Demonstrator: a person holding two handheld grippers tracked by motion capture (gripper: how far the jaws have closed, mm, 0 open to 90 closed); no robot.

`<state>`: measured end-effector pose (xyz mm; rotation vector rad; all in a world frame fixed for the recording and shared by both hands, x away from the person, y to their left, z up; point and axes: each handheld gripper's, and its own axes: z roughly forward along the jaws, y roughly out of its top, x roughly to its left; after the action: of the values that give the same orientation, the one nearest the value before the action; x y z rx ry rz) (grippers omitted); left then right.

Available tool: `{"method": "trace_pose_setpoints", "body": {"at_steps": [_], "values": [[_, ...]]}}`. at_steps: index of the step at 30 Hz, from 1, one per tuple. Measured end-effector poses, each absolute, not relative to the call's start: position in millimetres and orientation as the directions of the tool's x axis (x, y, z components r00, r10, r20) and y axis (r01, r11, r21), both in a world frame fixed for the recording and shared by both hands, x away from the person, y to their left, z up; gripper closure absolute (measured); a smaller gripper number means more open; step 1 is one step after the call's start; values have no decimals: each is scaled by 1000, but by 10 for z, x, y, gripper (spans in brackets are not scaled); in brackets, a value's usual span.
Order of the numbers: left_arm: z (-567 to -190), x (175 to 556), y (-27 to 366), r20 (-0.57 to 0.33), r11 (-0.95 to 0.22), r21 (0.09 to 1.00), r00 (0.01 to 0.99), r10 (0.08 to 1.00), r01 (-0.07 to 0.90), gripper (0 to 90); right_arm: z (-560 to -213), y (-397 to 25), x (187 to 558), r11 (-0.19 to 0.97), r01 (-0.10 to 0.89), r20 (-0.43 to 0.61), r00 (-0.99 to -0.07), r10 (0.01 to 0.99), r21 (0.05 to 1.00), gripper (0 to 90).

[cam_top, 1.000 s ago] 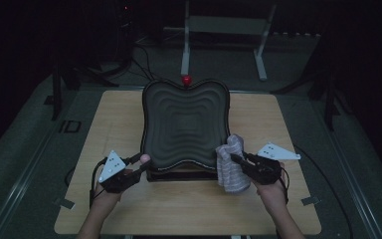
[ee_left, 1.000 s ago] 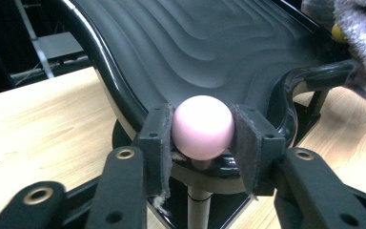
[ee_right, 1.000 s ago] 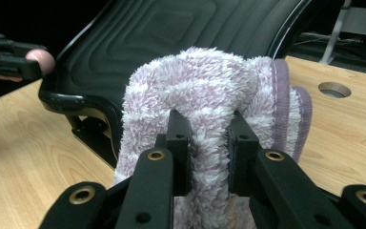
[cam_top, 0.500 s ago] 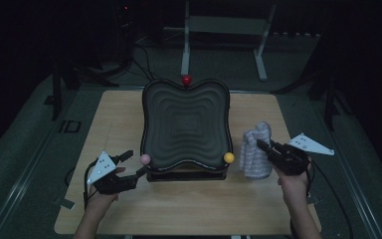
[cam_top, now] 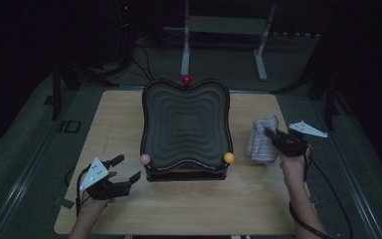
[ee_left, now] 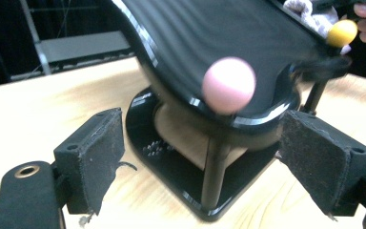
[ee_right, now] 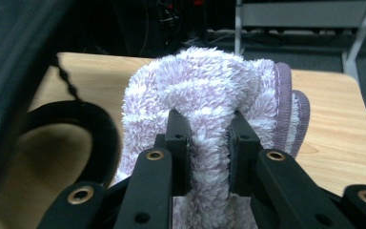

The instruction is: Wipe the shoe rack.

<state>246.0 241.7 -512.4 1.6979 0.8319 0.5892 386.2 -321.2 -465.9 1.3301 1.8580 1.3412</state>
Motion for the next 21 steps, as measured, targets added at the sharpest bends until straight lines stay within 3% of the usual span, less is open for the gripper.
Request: {"method": "trace_pose_setpoints", "body": {"at_steps": [8, 21], "values": [[-5259, 2450, 2481, -43, -140, 959, 614, 788, 247, 136, -4903, -3277, 4206, 48, 486, 142, -346, 927, 873, 750], [-5309, 2452, 2498, -51, -135, 957, 606, 794, 257, 136, -5314, -3094, 4615, 113, 587, 110, -331, 937, 801, 719]]}}
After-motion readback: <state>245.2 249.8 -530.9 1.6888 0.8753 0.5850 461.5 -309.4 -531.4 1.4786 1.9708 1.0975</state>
